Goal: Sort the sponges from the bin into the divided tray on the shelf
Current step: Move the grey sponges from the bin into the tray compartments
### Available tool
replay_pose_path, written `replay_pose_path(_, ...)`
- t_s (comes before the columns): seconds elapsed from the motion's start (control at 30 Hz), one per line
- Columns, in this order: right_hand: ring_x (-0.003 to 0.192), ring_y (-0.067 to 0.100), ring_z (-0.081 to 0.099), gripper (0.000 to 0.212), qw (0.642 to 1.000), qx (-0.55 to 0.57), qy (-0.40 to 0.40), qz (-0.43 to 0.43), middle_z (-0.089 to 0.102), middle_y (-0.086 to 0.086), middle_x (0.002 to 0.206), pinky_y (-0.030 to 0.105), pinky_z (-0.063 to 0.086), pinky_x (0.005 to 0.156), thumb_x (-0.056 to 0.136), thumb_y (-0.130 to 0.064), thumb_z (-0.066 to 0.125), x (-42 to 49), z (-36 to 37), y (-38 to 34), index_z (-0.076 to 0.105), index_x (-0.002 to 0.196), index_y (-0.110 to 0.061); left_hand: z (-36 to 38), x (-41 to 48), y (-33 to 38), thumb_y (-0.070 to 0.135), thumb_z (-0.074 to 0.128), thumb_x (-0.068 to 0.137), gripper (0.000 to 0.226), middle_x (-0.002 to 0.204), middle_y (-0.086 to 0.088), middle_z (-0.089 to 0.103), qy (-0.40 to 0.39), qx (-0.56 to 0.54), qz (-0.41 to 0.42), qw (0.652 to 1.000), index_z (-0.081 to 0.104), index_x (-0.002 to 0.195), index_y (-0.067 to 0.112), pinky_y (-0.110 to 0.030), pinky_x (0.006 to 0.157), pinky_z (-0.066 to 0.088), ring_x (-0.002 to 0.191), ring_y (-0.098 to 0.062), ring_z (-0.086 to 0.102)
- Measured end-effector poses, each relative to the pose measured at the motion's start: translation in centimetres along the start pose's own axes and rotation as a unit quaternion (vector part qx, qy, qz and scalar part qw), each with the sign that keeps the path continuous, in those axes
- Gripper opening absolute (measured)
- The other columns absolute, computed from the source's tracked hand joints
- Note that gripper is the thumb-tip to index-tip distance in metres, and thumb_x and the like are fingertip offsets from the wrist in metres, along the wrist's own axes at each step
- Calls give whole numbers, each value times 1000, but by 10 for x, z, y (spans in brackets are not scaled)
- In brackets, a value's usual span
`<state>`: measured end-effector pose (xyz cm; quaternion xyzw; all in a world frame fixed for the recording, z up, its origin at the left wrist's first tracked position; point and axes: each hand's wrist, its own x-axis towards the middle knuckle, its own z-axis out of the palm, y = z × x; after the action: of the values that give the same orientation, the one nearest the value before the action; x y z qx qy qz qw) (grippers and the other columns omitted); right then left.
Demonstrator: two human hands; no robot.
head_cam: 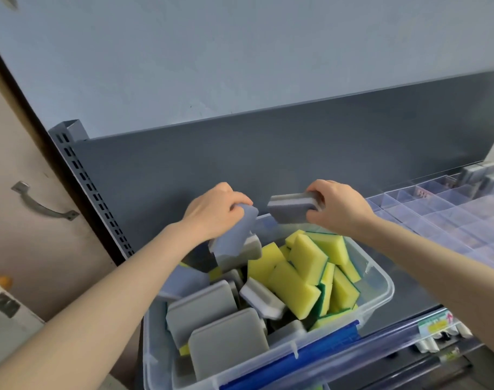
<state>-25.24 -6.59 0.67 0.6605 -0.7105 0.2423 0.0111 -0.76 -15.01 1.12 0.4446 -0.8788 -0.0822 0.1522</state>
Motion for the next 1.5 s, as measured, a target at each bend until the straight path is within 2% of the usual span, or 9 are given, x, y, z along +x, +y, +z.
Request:
replay_pose_path(0.13,82,22,54,32,1000,7,10,7,59,-1,98,29,41,62,72,-25,61,-2,-9,1,58,104,-21,-2,1,6,37,63,84,10,93,12,49,80,-51,-1,996,65,94,35,-25,58,40,75,-8,52)
replay_pose_path(0.2,82,22,53,32,1000,11,15,11,57,-1,98,29,40,63,73,-25,61,-6,-14,4,58,105,-22,0,4,12,31,69,80,18,95,9,50,90,-54,5,995,63,96,30,-25,58,41,76,-11,53)
replay_pose_path(0.3,80,21,51,31,999,8,30,12,54,-1,96,29,39,64,75,-24,61,-11,-24,11,58,107,-22,1,13,25,19,68,76,43,100,6,47,106,-47,13,993,57,117,23,-29,60,41,76,-13,51)
replay_pose_path(0.37,80,20,51,32,999,3,40,14,54,-1,97,29,40,66,76,-23,61,-15,-32,18,59,108,-21,1,22,38,17,68,73,55,102,4,45,100,-40,25,994,54,126,20,-29,63,41,79,-15,49)
replay_pose_path(0.47,82,21,53,31,998,-7,56,20,57,1,99,33,47,70,77,-22,62,-24,-46,30,60,107,-20,3,35,60,18,68,71,45,97,2,46,89,-36,42,995,63,116,20,-28,62,41,78,-20,52)
replay_pose_path(0.57,81,20,52,30,997,-22,71,37,58,1,100,31,45,70,76,-21,63,-34,-62,48,62,106,-21,9,46,84,17,68,71,38,94,3,46,87,-59,58,993,66,108,22,-28,62,40,79,-20,51)
replay_pose_path(0.93,84,26,58,32,989,-50,93,100,65,4,100,34,48,73,73,-21,66,-73,-113,135,64,104,-18,44,88,191,34,76,73,38,98,6,51,61,-111,147,981,65,109,31,-28,71,43,85,-13,53)
replay_pose_path(1.37,93,25,60,38,988,-67,76,118,68,2,112,25,42,71,78,-26,69,-133,-183,295,64,116,-21,115,130,367,33,74,74,37,99,9,56,-20,-110,170,979,64,110,30,-28,76,44,91,-14,56)
replay_pose_path(1.5,96,23,61,39,988,-55,58,129,66,1,114,34,53,79,79,-25,68,-152,-200,342,63,118,-21,139,139,413,33,74,76,39,104,7,58,-24,-114,172,978,64,113,28,-29,76,45,92,-14,56)
